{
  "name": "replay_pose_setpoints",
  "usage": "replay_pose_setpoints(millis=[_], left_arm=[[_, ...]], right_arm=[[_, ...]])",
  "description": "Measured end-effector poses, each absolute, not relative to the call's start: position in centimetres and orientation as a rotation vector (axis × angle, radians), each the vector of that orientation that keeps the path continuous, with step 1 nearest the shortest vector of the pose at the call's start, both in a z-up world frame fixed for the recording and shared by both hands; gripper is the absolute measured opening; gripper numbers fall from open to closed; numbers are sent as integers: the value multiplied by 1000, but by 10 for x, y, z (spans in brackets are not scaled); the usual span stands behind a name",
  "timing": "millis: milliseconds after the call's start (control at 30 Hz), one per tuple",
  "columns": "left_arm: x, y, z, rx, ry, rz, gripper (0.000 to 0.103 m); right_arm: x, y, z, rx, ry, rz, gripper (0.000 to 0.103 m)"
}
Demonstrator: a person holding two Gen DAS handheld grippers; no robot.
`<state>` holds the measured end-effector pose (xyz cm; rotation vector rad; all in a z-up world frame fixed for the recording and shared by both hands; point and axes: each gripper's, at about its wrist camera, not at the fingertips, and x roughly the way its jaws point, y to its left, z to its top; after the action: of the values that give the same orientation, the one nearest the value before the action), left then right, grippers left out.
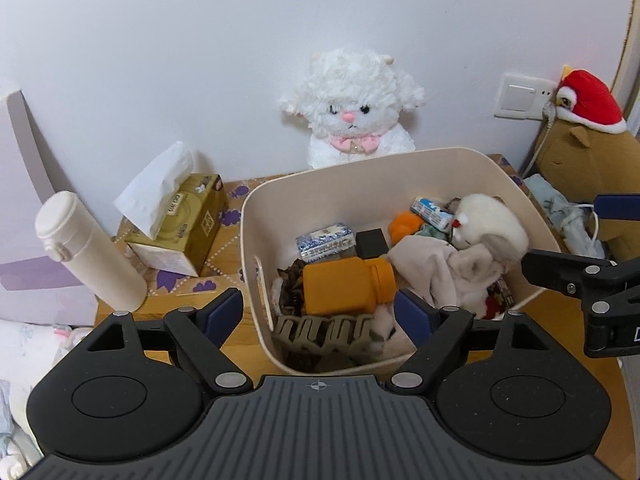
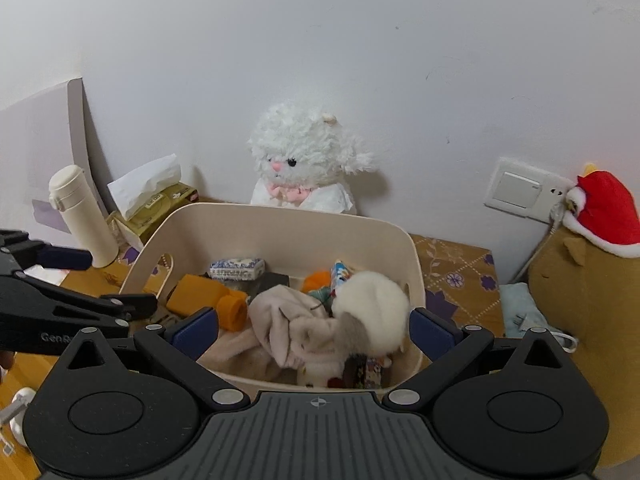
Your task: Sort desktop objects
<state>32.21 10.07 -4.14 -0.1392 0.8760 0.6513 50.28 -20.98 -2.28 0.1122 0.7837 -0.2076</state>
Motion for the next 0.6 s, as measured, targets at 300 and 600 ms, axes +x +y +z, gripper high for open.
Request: replay_pose_setpoints(millis=[300, 600], left_arm=[[284, 67, -11, -140, 830, 668, 84], [238, 23, 10, -135, 794, 679, 84]], right_arm=[[449, -203, 8, 176, 717, -233, 103], [396, -180, 34, 175, 698, -236, 103]])
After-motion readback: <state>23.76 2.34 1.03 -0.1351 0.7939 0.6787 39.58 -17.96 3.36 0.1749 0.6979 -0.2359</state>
